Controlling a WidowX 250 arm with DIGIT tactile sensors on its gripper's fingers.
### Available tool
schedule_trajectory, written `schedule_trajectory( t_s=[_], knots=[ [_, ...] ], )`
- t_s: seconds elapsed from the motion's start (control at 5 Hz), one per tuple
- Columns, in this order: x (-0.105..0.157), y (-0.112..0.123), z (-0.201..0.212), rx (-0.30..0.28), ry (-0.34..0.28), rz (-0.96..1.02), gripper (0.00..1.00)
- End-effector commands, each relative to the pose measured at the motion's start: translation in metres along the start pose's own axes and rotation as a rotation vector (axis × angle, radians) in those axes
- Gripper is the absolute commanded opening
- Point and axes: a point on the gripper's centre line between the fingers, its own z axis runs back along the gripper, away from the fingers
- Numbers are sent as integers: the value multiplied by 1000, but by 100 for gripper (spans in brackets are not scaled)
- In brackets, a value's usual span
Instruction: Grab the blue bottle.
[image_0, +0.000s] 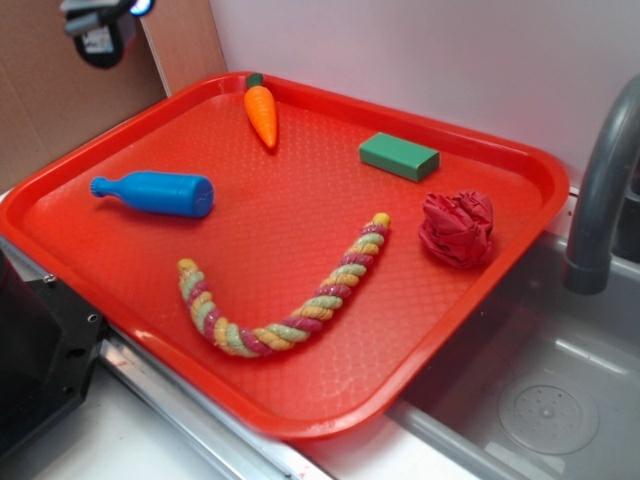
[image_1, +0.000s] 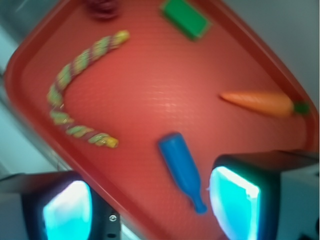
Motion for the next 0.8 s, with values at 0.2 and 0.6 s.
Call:
schedule_trajectory(
  t_s=[0.2,0.6],
  knots=[
    [1,28,-46,-2,63,28,100],
    [-14,24,-114,-33,160,-81,100]
  ],
)
